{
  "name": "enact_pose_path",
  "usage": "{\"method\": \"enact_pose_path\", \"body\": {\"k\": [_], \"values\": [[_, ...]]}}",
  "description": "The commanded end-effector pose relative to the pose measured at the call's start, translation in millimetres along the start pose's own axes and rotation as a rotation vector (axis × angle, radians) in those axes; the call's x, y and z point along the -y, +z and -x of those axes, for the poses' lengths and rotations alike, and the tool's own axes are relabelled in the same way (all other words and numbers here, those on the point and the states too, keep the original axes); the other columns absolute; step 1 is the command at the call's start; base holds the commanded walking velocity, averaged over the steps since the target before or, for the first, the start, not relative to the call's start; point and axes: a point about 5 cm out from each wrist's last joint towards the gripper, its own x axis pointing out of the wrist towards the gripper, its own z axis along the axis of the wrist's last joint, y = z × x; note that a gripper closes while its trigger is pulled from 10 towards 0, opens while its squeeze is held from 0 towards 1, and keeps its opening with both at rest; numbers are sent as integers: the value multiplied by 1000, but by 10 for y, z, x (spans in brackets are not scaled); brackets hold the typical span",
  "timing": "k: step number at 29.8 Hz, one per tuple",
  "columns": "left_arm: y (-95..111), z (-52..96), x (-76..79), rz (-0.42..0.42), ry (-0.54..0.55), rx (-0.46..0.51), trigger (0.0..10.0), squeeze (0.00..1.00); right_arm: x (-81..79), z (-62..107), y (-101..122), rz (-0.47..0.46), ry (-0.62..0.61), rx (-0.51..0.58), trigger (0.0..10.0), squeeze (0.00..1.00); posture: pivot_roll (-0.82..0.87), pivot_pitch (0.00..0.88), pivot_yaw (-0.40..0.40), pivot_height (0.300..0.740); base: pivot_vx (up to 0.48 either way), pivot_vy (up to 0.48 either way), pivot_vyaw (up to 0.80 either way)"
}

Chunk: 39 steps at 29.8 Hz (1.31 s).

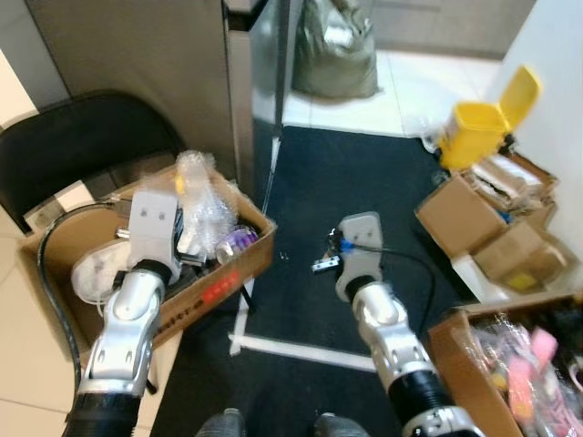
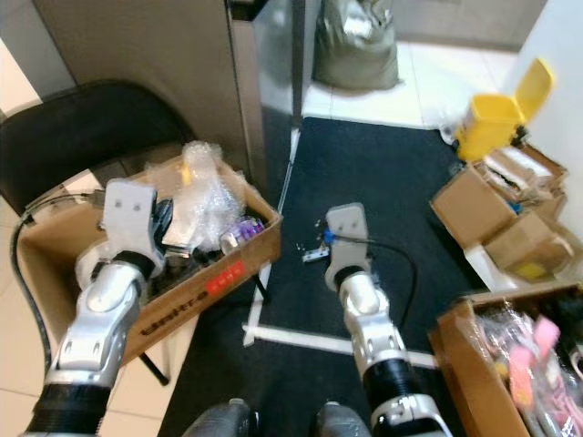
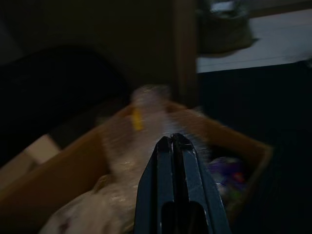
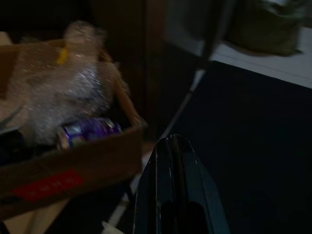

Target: Picking trash to rubbish bin

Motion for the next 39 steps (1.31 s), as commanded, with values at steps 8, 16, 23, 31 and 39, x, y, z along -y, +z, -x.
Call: {"method": "enact_pose_path", "body": {"k": [8, 16, 23, 31, 39], "values": [[-30, 19, 16, -13, -8, -21, 10000, 0, 9, 1, 9, -13, -2, -1, 10000, 0, 57, 58, -1, 740, 289, 0, 558], [-29, 17, 14, -16, -10, -22, 10000, 0, 5, -2, 19, -14, -4, 0, 10000, 0, 59, 58, -1, 740, 289, 0, 558], [-28, 14, 15, -18, -11, -22, 10000, 0, 5, -2, 19, -17, -7, -1, 10000, 0, 60, 59, 0, 740, 289, 0, 559], [-31, 15, 15, -20, -12, -23, 10000, 0, 2, -1, 12, -19, -9, -2, 10000, 0, 61, 55, -1, 740, 289, 0, 556], [-180, 34, 42, -50, -63, -118, 10000, 0, 27, -5, 0, -10, 1, -7, 10000, 0, 62, 54, 3, 740, 69, 0, 0]]}}
